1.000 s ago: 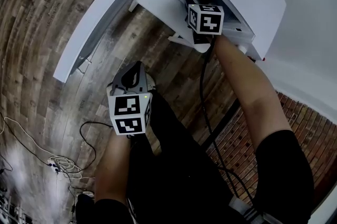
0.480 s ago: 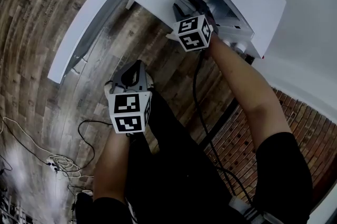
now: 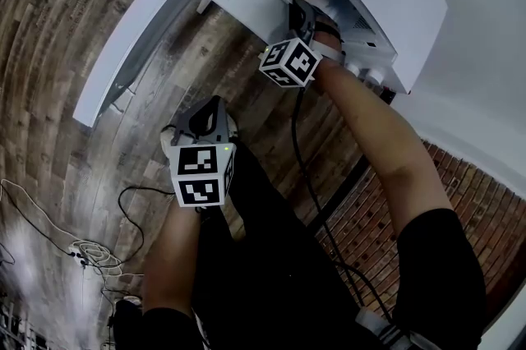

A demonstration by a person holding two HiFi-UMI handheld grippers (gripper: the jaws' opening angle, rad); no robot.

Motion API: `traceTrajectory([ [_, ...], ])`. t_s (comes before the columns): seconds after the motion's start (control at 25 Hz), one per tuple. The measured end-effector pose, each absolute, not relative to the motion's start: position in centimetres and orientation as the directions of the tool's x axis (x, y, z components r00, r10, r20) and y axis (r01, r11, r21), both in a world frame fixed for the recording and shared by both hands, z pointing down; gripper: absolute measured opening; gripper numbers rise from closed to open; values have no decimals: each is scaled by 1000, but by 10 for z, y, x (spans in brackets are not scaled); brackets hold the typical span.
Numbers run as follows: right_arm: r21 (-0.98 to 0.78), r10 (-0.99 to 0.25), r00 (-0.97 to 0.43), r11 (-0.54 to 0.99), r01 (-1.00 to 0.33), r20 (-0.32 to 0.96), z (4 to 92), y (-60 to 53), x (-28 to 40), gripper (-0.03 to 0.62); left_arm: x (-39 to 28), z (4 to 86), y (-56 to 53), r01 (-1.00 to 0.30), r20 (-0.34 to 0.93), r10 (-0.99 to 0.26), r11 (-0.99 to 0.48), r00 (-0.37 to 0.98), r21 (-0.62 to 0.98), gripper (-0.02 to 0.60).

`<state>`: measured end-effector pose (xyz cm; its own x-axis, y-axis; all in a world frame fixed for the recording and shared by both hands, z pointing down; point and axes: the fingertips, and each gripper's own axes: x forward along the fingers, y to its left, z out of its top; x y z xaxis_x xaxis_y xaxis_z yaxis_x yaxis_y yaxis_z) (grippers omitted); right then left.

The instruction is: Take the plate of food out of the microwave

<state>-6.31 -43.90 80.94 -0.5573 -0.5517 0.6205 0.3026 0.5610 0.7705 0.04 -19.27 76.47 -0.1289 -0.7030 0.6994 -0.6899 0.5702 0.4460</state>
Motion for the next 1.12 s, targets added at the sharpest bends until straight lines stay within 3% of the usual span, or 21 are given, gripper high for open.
traceTrajectory([
  [0.48,880,-610,-635,314,355,474,790,-425,-48,21,0,757,-186,-694,690,-712,563,-131,449,-5],
  [1.12,915,-625,-669,271,299,403,752,-402,-35,20,-9,730,-173,-736,668,-733,523,-130,430,-5],
])
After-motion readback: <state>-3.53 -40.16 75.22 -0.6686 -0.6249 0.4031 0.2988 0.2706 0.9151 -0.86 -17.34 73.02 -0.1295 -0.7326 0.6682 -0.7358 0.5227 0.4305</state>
